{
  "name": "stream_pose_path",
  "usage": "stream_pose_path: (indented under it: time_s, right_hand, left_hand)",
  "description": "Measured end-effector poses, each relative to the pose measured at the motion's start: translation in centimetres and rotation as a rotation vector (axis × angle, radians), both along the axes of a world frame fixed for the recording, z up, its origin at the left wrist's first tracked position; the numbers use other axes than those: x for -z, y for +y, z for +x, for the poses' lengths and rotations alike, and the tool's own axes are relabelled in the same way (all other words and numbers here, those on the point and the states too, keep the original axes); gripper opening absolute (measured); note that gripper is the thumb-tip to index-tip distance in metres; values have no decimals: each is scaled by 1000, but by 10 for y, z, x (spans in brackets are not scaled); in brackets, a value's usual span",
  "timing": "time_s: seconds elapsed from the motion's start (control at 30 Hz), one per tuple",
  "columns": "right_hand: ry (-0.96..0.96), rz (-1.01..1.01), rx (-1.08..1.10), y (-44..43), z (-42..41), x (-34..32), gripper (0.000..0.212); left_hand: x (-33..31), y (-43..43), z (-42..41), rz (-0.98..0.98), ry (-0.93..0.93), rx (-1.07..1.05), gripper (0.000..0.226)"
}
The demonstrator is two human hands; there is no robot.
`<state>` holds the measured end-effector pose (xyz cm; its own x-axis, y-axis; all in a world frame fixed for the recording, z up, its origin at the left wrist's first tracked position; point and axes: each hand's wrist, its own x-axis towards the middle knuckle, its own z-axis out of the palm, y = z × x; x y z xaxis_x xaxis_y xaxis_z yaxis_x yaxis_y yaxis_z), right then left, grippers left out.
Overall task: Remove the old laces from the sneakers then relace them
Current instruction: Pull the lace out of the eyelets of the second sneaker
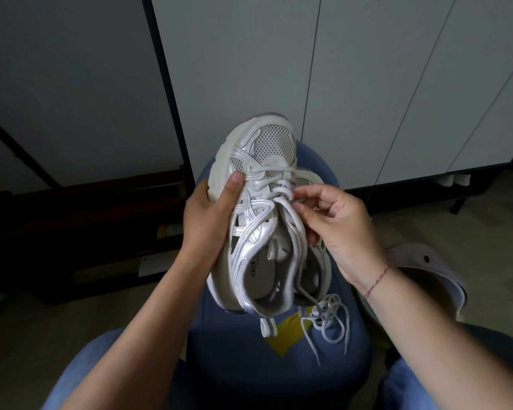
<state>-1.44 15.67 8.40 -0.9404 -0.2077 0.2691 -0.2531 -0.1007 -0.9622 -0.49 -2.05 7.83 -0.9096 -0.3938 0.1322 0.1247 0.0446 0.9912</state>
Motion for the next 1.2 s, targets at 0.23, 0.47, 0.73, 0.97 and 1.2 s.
stream_pose_path:
  time_s: [0.23,0.47,0.73,0.97,1.2]
  right_hand:
    - [162,234,210,4,-8,9,11]
    - [-135,-152,67,5,-9,-4,17]
    - [-724,-633,-394,32,-20,-20,14]
    - [-487,-436,-364,26,-15,-11,25]
    - [-167,-166,-28,7,-10,2,23]
  left_hand:
    - [2,0,0,-48,-12,-1,58]
    - [1,2,1,-67,5,9,52]
    - [3,3,0,-41,3,46,52]
    - [4,0,-2,-41,-26,0,50]
    - [3,-2,-1,-45,-27,-13,55]
